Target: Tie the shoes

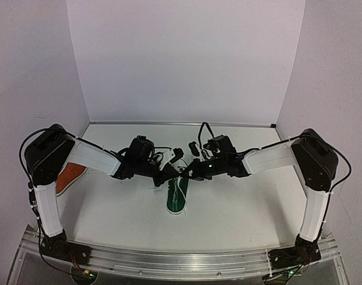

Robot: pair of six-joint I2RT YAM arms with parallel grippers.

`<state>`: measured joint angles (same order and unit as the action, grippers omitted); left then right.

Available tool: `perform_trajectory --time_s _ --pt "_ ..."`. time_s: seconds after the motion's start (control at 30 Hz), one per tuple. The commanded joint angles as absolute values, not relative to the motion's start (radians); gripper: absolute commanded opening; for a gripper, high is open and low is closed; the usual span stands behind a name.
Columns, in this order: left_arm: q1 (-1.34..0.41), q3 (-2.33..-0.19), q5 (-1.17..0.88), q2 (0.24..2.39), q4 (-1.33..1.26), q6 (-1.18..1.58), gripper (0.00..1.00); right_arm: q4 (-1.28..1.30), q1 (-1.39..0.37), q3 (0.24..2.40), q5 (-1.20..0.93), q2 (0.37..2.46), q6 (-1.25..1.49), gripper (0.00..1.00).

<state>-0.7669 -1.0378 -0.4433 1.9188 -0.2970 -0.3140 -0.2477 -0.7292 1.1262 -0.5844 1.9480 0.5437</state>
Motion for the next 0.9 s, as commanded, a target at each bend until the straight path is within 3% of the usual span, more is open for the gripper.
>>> perform_trajectory --time_s 0.0,0.37,0.87 --pt "-0.762 -1.05 -0.476 1.948 -0.305 -0.321 0.0 -0.302 -0.73 1.159 -0.601 1.933 0.55 0.0" --pt "-0.733 -1.038 -0.521 1.985 -0.402 -0.256 0.0 -0.318 -0.751 1.182 -0.649 1.966 0.554 0.0" --pt "-0.688 -0.978 -0.747 2.011 -0.658 -0.133 0.0 -0.319 -0.756 1.169 -0.654 1.99 0.561 0.03"
